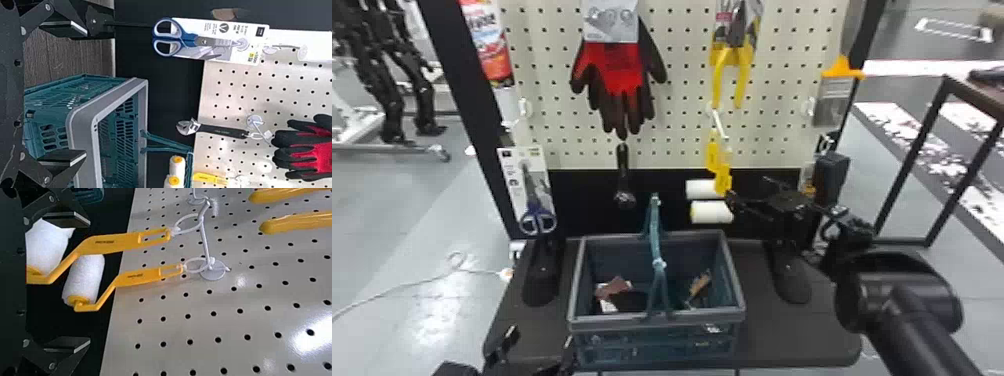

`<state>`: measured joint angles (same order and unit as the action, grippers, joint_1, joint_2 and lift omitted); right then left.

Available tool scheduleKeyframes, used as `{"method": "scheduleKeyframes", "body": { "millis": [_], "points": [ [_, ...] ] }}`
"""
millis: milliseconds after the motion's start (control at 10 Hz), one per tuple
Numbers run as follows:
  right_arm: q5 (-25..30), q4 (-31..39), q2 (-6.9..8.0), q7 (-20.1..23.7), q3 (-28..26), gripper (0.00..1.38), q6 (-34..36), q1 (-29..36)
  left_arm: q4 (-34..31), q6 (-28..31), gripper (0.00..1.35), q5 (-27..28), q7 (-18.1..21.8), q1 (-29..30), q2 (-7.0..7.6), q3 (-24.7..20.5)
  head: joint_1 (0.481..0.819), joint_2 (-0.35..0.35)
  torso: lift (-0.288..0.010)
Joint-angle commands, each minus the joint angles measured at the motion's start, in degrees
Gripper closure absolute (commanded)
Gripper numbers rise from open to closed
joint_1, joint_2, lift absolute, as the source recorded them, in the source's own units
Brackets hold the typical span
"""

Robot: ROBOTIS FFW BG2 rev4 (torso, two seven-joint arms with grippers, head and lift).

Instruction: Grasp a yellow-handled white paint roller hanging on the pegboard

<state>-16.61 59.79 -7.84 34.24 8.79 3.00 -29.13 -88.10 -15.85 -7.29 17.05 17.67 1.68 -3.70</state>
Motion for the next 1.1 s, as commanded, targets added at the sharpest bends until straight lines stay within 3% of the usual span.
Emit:
{"method": "scheduleKeyframes", "body": {
  "millis": [0, 600, 700, 800, 1000],
  "points": [
    [-6.9, -3.2, -1.65, 1.1, 5.6, 0.23, 2.3, -2.9, 0.5, -0.1, 0.21, 0.2, 0.0, -0.7, 0.08, 0.4, 0.549, 0.000, -0.100],
    [-13.0, -3.1, -2.88, 1.3, 12.3, 0.22, 3.8, -6.2, 2.1, 0.5, 0.21, 0.3, 0.0, -2.1, -0.01, 2.3, 0.549, 0.000, -0.100],
    [-13.3, -2.7, -2.97, 1.1, 12.4, 0.39, 3.8, -6.4, 2.1, 0.5, 0.21, 0.3, 0.0, -2.1, -0.01, 2.4, 0.549, 0.000, -0.100],
    [-13.6, -2.9, -3.06, 1.0, 12.3, 0.96, 3.8, -6.4, 2.1, 0.1, 0.21, 0.4, 0.0, -1.9, -0.01, 2.3, 0.549, 0.000, -0.100],
    [-12.8, -2.6, -2.88, 0.7, 12.3, 1.25, 3.4, -6.1, 1.1, 0.0, 0.21, 1.2, -1.1, -0.4, -0.45, 2.3, 0.549, 0.000, -0.100]
  ]
}}
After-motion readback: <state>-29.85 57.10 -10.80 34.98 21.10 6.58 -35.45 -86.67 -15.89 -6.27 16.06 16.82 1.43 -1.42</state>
